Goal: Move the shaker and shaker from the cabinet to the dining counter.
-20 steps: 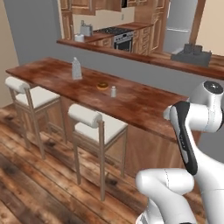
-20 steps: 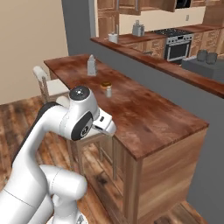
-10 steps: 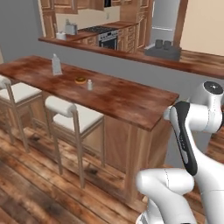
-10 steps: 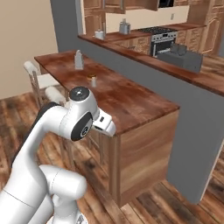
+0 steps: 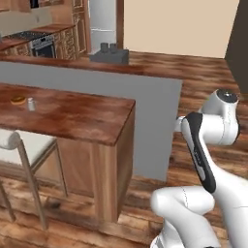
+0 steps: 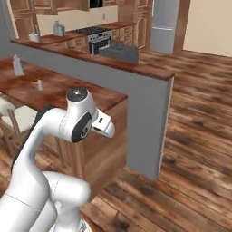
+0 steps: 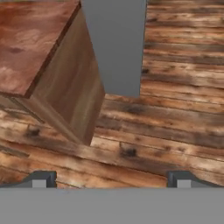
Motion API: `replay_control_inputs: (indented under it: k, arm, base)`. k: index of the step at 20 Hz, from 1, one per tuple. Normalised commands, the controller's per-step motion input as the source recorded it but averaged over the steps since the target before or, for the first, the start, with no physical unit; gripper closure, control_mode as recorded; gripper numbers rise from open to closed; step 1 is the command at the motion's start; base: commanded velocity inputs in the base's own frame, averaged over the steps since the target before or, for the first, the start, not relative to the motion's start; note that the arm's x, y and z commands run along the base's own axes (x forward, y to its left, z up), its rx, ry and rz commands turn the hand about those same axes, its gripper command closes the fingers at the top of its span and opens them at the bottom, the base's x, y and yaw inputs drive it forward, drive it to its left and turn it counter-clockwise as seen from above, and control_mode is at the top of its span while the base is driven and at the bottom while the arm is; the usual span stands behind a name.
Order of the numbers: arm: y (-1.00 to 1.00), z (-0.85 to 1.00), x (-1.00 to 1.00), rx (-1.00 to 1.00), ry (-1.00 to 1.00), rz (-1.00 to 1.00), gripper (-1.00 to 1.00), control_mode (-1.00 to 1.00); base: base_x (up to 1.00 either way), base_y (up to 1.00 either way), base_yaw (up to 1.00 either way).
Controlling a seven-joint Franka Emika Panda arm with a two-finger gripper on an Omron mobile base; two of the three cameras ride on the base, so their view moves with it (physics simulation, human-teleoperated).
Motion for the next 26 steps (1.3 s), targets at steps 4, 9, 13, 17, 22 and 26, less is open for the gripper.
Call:
replay_control_inputs:
  k: [4, 9, 13, 17, 22, 26]
  arm:
    - [0.0, 0.0, 0.0, 0.0, 0.0, 0.0, -1.0, 1.0]
    - [0.0, 0.0, 0.0, 0.0, 0.0, 0.0, -1.0, 1.0]
    - [0.0, 0.0, 0.0, 0.0, 0.0, 0.0, -1.0, 1.0]
    - [0.0, 0.0, 0.0, 0.0, 0.0, 0.0, -1.0, 1.0]
    - [0.0, 0.0, 0.0, 0.0, 0.0, 0.0, -1.0, 1.0]
    - [0.0, 0.0, 0.0, 0.0, 0.0, 0.0, -1.0, 1.0]
  base:
    - [0.0, 0.0, -0.96]
    - [0.0, 0.0, -0.95]
    - [0.42, -0.01, -0.52]
    - [0.8, 0.0, -0.01]
    - [0.92, 0.02, 0.16]
    - [0.86, 0.02, 0.27]
